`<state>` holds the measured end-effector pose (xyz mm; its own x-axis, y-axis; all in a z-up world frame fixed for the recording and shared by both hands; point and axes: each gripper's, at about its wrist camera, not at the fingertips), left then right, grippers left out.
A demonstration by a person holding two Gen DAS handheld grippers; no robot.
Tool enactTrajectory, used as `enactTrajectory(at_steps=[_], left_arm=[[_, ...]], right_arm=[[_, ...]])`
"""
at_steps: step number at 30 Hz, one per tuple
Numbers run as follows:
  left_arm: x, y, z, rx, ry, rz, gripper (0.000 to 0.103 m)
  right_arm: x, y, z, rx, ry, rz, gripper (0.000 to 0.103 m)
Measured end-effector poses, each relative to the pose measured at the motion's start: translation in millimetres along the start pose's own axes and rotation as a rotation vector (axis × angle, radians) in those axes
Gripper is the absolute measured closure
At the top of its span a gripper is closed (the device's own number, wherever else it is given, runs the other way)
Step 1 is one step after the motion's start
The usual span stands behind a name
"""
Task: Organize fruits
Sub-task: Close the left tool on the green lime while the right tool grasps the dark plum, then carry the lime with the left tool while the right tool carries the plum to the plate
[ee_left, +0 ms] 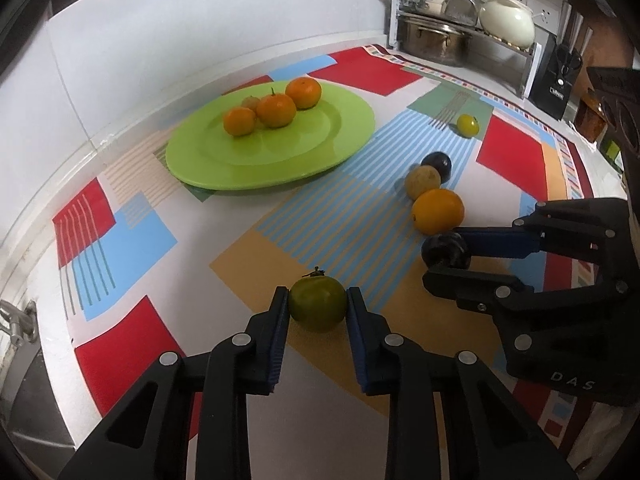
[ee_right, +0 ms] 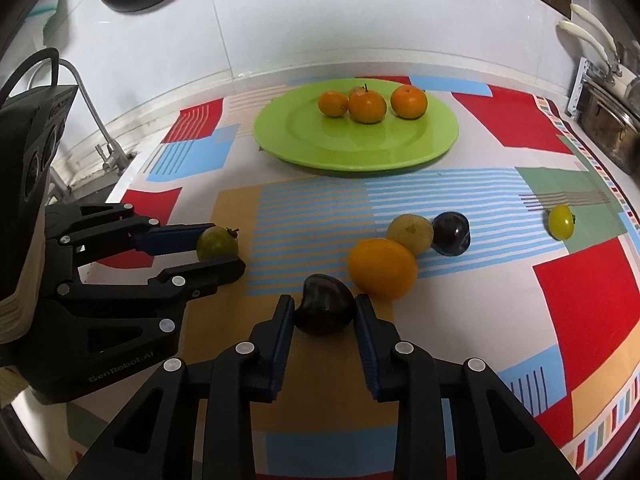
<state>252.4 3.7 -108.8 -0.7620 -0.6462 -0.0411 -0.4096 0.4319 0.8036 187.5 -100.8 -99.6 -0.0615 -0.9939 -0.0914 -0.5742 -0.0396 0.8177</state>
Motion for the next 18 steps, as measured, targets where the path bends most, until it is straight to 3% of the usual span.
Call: enactTrajectory(at_steps=[18], left_arm=[[8,52,-9,0.090,0.118,-0.089,0.075]], right_arm=[[-4,40,-14,0.089,0.079,-0.056,0.071]])
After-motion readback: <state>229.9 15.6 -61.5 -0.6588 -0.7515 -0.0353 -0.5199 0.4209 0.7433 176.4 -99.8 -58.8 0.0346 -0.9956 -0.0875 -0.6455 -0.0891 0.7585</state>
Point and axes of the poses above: each gripper's, at about its wrist camera, not at the fingertips, and y roughly against the way its jaws point, x to its right, z to its underside
